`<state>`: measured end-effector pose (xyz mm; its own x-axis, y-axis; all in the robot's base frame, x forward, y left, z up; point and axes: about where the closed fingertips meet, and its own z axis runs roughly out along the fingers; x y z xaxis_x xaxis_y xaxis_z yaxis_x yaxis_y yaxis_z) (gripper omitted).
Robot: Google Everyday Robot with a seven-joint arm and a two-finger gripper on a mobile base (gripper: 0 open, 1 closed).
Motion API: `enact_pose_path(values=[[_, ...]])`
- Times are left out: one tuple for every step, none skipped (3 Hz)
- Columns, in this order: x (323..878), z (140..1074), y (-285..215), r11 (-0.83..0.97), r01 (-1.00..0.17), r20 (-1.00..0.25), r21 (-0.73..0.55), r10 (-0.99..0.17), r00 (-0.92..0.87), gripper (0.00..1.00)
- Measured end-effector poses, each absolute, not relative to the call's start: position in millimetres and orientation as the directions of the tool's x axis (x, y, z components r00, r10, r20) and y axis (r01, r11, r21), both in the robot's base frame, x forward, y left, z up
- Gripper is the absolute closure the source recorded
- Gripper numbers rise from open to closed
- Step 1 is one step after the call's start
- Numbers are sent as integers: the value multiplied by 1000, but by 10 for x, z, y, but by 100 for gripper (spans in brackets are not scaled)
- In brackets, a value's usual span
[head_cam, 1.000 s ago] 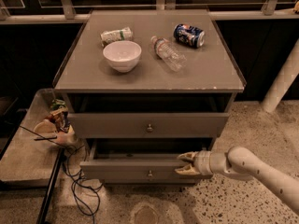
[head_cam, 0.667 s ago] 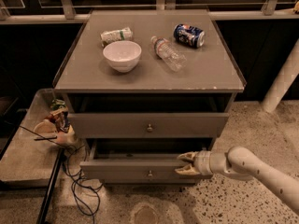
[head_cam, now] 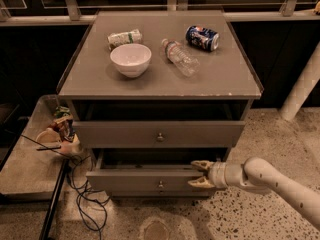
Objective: Open middle drawer
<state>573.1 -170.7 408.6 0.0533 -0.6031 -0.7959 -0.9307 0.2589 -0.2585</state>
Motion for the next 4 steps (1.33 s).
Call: enact_pose_path(values=[[5730,4086,-1708,259,-931,-796,-259,-603,54,15],[5659,4076,-1745,257,-928,-796,-270,-602,65,37],[5560,4032,-1862,268,-925,-801,-268,-596,60,60],[5560,4067,-1861,268,-925,-801,-268,-596,60,84]])
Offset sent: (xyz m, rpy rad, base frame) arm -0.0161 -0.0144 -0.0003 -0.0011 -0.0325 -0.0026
